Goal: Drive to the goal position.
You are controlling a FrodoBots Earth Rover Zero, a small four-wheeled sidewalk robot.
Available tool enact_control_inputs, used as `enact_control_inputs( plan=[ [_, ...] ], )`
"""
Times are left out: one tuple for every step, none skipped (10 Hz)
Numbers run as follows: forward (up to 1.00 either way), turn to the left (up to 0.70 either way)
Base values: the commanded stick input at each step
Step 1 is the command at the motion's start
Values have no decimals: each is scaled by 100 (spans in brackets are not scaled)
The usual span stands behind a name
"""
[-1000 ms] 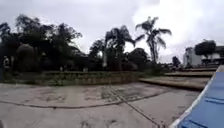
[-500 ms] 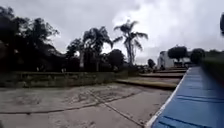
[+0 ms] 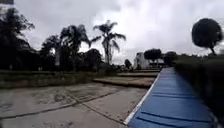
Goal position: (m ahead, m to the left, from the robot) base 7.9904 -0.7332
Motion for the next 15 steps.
enact_control_inputs(
  plan=[
    [0,-50],
    [0,-50],
    [0,-50],
    [0,-50],
    [0,-50],
    [0,-42],
    [0,-23],
    [0,-4],
    [0,0],
    [0,0],
    [0,0],
    [0,0],
    [0,0],
    [0,0],
    [0,0]
  ],
)
